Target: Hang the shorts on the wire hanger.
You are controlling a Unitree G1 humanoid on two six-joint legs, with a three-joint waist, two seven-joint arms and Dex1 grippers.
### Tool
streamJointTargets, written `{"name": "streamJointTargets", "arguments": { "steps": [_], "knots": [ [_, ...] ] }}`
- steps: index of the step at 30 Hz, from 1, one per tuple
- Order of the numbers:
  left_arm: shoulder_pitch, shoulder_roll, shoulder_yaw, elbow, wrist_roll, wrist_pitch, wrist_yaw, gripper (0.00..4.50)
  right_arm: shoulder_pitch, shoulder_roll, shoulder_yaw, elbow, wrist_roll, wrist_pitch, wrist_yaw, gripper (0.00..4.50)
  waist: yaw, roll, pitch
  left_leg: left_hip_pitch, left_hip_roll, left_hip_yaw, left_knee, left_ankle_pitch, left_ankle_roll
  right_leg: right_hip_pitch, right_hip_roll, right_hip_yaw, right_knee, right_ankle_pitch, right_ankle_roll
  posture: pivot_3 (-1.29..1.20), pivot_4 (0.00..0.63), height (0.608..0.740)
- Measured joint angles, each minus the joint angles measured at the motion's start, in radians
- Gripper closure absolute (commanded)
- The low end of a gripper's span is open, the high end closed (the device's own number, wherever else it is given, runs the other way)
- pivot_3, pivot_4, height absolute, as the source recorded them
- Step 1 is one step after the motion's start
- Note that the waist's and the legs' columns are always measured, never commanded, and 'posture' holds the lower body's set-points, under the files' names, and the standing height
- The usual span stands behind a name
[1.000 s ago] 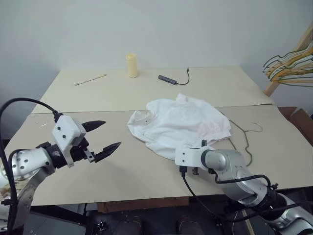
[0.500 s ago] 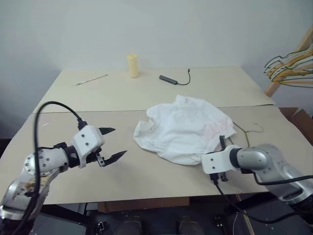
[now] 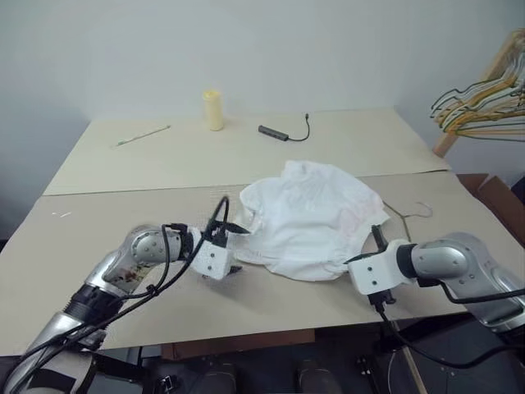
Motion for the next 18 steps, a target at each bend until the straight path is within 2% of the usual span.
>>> {"name": "streamJointTargets", "arguments": {
  "steps": [4, 7, 14, 18],
  "knots": [
    [-0.001, 0.012, -0.03, 0.025, 0.012, -0.106, -0.039, 0.0, -0.003, 0.023, 0.0, 0.0, -0.018, 0.004, 0.0, 4.48, -0.008, 0.0, -0.001, 0.0, 0.0, 0.0, 0.001, 0.0, 0.0, 0.0, 0.0, 0.0, 0.001, 0.0, 0.0, -0.07, 0.002, 0.74],
    [-0.001, 0.003, -0.032, 0.024, 0.028, -0.109, -0.041, 0.0, -0.007, 0.03, 0.0, 0.0, -0.032, 0.007, 0.002, 4.48, -0.01, 0.0, -0.002, 0.0, -0.001, 0.0, 0.002, 0.0, 0.0, 0.001, 0.0, 0.0, 0.001, 0.0, 0.001, -0.07, 0.002, 0.74],
    [-0.106, -0.021, -0.04, 0.182, 0.277, -0.106, 0.123, 0.0, -0.013, 0.049, 0.0, -0.001, -0.038, 0.019, 0.008, 4.48, -0.015, -0.001, -0.012, 0.001, -0.001, -0.001, 0.004, 0.0, 0.0, 0.002, 0.0, 0.0, 0.003, 0.0, 0.001, -0.06, 0.0, 0.74],
    [-0.13, -0.008, -0.04, 0.244, 0.346, -0.099, 0.183, 0.0, -0.034, 0.05, 0.0, -0.001, -0.043, 0.021, 0.009, 4.48, -0.021, -0.001, -0.023, 0.002, -0.001, -0.001, 0.004, 0.0, 0.0, 0.002, 0.001, 0.0, 0.004, 0.0, 0.001, -0.06, 0.0, 0.74]
  ]
}}
